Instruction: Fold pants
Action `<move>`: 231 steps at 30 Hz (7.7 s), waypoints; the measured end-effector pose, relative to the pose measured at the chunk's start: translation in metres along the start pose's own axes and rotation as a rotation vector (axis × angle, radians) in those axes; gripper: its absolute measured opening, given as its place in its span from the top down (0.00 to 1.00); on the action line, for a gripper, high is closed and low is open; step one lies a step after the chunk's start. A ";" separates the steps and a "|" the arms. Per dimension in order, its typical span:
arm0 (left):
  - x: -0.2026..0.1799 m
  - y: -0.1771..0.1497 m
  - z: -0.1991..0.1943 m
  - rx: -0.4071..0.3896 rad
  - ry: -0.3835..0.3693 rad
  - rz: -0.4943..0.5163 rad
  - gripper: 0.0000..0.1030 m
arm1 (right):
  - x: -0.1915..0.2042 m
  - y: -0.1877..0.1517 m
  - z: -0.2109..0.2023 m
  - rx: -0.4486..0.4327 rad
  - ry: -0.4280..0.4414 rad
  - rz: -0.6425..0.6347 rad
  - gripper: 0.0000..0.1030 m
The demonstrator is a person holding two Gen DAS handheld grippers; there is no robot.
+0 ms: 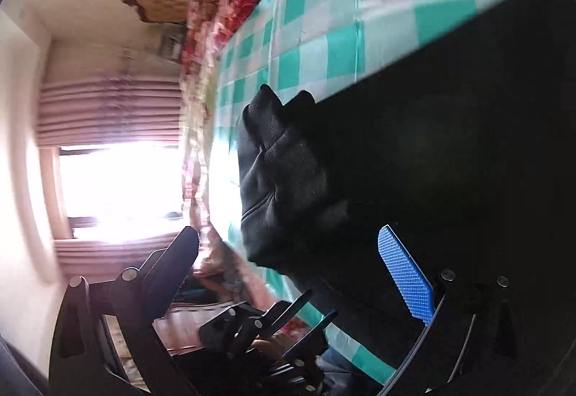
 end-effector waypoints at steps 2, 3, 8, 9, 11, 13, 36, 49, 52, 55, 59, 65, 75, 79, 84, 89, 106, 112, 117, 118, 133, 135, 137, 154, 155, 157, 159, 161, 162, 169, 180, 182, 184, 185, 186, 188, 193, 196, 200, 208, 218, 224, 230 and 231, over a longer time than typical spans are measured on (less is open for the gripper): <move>0.028 -0.013 -0.017 -0.032 -0.005 -0.130 0.43 | -0.003 0.003 0.004 -0.017 -0.014 -0.032 0.06; 0.045 -0.018 -0.027 -0.054 -0.001 -0.204 0.35 | -0.004 0.008 0.007 -0.036 -0.016 -0.046 0.06; 0.162 -0.060 -0.049 -0.040 0.104 -0.621 0.02 | 0.000 0.034 0.026 -0.088 -0.026 -0.086 0.06; 0.181 -0.070 -0.044 0.002 0.117 -0.675 0.02 | 0.002 0.039 0.033 -0.090 -0.038 -0.102 0.06; 0.204 -0.086 -0.036 0.043 0.105 -0.750 0.02 | 0.007 0.047 0.044 -0.099 -0.086 -0.138 0.06; 0.220 -0.101 -0.029 0.061 0.076 -0.818 0.02 | 0.010 0.052 0.057 -0.092 -0.107 -0.154 0.06; 0.207 -0.087 -0.021 0.078 -0.096 -0.814 0.02 | 0.098 -0.017 0.036 -0.190 -0.307 -0.467 0.84; 0.092 -0.008 0.013 0.198 -0.190 -0.424 0.02 | -0.077 -0.069 -0.104 -0.404 -0.308 -0.072 0.84; 0.068 -0.013 0.037 0.272 -0.168 -0.352 0.02 | -0.106 -0.067 -0.095 -0.398 -0.282 -0.023 0.84; 0.056 -0.016 0.050 0.318 -0.134 -0.304 0.02 | -0.093 -0.068 -0.097 -0.422 -0.262 -0.052 0.84; 0.061 -0.007 0.036 0.291 -0.121 -0.293 0.02 | -0.061 -0.075 -0.108 -0.454 -0.293 -0.135 0.84; 0.062 -0.014 0.046 0.361 -0.088 -0.258 0.02 | -0.095 -0.085 -0.098 -0.422 -0.338 -0.057 0.82; 0.087 0.018 0.007 0.201 -0.051 -0.388 0.02 | -0.036 -0.090 -0.132 -0.574 -0.625 -0.319 0.29; 0.090 0.052 0.028 0.180 -0.130 -0.455 0.02 | -0.013 -0.057 -0.092 -0.501 -0.670 -0.453 0.29; 0.091 0.047 0.109 0.398 -0.134 -0.497 0.02 | -0.019 -0.010 -0.028 -0.279 -0.760 -0.530 0.30; 0.089 0.027 0.131 0.461 -0.168 -0.476 0.02 | -0.044 -0.005 -0.023 -0.210 -0.866 -0.499 0.29; 0.095 -0.048 0.062 0.435 -0.068 -0.513 0.02 | -0.071 -0.094 -0.116 -0.498 -0.513 -0.270 0.19; 0.081 0.006 0.017 0.271 0.028 -0.435 0.02 | -0.099 -0.164 -0.229 -0.768 -0.380 -0.100 0.18; 0.032 0.054 0.014 0.206 -0.136 -0.402 0.02 | -0.151 -0.222 -0.280 -0.907 -0.250 0.094 0.18; 0.021 0.059 0.017 0.208 -0.149 -0.381 0.02 | -0.160 -0.229 -0.283 -0.919 -0.246 0.131 0.18; -0.070 0.067 0.075 0.289 -0.154 -0.197 0.02 | -0.238 -0.217 -0.299 -0.940 -0.271 0.334 0.18; -0.070 0.063 0.078 0.300 -0.156 -0.199 0.02 | -0.239 -0.212 -0.300 -0.923 -0.299 0.329 0.17; -0.070 0.060 0.080 0.309 -0.159 -0.200 0.02 | -0.236 -0.208 -0.298 -0.893 -0.341 0.330 0.15; -0.069 0.056 0.089 0.324 -0.196 -0.229 0.02 | -0.252 -0.207 -0.303 -0.958 -0.241 0.396 0.59; -0.069 0.056 0.091 0.326 -0.201 -0.232 0.02 | -0.249 -0.208 -0.304 -0.972 -0.246 0.379 0.62; -0.068 0.054 0.092 0.328 -0.214 -0.243 0.02 | -0.240 -0.210 -0.304 -0.994 -0.274 0.342 0.65; -0.068 0.053 0.095 0.332 -0.232 -0.260 0.01 | -0.234 -0.211 -0.305 -1.011 -0.280 0.323 0.68; -0.066 0.052 0.096 0.334 -0.245 -0.267 0.01 | -0.238 -0.212 -0.304 -1.002 -0.272 0.354 0.68; -0.066 0.052 0.096 0.334 -0.246 -0.268 0.01 | -0.241 -0.213 -0.303 -0.997 -0.261 0.359 0.67; -0.067 0.052 0.096 0.335 -0.243 -0.261 0.01 | -0.243 -0.214 -0.305 -0.923 -0.348 0.396 0.30; -0.068 0.053 0.094 0.340 -0.245 -0.261 0.01 | -0.260 -0.190 -0.313 -0.984 -0.175 0.392 0.64; -0.067 0.053 0.092 0.339 -0.248 -0.260 0.01 | -0.252 -0.195 -0.314 -1.016 -0.165 0.353 0.70; -0.063 0.059 0.085 0.315 -0.246 -0.260 0.02 | -0.238 -0.199 -0.316 -1.036 -0.191 0.319 0.72; -0.061 0.064 0.080 0.296 -0.248 -0.262 0.02 | -0.229 -0.200 -0.317 -1.046 -0.216 0.296 0.73; -0.056 0.073 0.070 0.262 -0.257 -0.273 0.02 | -0.217 -0.199 -0.319 -1.054 -0.254 0.269 0.73; -0.046 0.088 0.058 0.222 -0.281 -0.305 0.02 | -0.193 -0.195 -0.320 -1.064 -0.305 0.215 0.73; -0.018 0.126 0.044 0.195 -0.414 -0.428 0.02 | -0.119 -0.184 -0.314 -1.086 -0.436 0.048 0.74; -0.015 0.148 0.040 0.199 -0.519 -0.453 0.02 | -0.073 -0.175 -0.294 -1.064 -0.572 -0.078 0.74; -0.015 0.160 0.038 0.221 -0.606 -0.488 0.02 | -0.020 -0.159 -0.251 -1.016 -0.730 -0.248 0.74; 0.002 0.151 0.034 0.264 -0.757 -0.533 0.02 | 0.049 -0.128 -0.117 -0.820 -0.994 -0.612 0.75; -0.011 0.086 0.102 0.546 -1.032 -0.690 0.02 | 0.036 -0.136 -0.008 -0.644 -1.170 -0.825 0.76; -0.058 0.116 0.096 0.558 -1.006 -0.533 0.03 | 0.043 -0.138 -0.011 -0.636 -1.194 -0.887 0.76; -0.073 0.125 0.103 0.591 -0.914 -0.476 0.76 | 0.040 -0.151 -0.021 -0.633 -1.159 -0.920 0.59; -0.072 0.125 0.102 0.582 -0.898 -0.467 0.77 | 0.041 -0.159 -0.028 -0.642 -1.086 -0.934 0.43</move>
Point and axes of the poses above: each gripper's, at about its wrist camera, not at the fingertips, and z roughly the way its jaws point, x to its left, y to its top, the point moved 6 cm from there along z, roughly the way its jaws point, and after that the axes turned 7 degrees about x, right-handed, at the moved point
